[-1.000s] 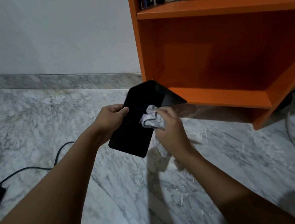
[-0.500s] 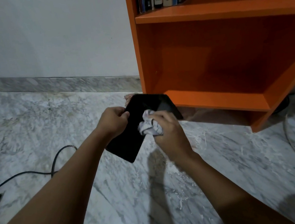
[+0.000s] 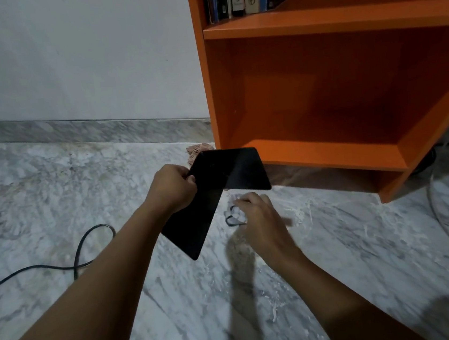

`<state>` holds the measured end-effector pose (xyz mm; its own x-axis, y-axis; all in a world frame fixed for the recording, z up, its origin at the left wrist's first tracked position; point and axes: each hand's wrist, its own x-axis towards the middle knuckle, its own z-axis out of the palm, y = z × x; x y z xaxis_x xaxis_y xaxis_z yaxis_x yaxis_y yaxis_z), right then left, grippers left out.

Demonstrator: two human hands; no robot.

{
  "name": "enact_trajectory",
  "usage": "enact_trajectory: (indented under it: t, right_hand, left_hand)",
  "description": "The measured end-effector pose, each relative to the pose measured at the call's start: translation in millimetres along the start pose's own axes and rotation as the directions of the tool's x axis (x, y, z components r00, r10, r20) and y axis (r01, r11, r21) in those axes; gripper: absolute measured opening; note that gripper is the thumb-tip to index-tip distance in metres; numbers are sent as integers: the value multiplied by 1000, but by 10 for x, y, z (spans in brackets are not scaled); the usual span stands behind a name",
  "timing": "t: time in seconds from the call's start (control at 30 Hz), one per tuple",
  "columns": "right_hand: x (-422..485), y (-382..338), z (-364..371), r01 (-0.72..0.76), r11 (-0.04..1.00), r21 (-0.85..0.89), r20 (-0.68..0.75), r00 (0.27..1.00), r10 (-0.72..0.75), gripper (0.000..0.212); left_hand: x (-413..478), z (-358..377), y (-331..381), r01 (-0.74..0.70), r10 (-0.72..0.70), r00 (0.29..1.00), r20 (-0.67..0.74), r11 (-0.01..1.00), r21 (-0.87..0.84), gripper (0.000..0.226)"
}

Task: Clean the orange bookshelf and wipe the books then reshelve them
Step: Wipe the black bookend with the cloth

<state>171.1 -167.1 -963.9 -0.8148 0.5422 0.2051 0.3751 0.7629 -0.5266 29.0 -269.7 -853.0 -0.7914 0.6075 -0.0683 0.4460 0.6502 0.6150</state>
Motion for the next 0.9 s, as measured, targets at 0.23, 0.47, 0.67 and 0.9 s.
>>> enact_trajectory:
  t: [0.23,0.47,0.67,0.9]
  right_hand:
    - [220,-320,-248,190,951,-244,-327,907,-265,57]
    - [77,-47,44,-8,946,-323,-43,999,-6,29]
    - [-102,29,36,198,957,-210,268,953,-138,30]
    - [226,-177,-252,292,906,-308,-227,902,-368,50]
  left_hand:
    - [-26,136,146,-43,9,990,139,969,242,35]
    - [-17,157,198,-34,19,995,101,987,155,20]
    - [33,140,69,4,-14,999,42,975,224,29]
    - [77,200,29,-45,24,997,78,958,282,29]
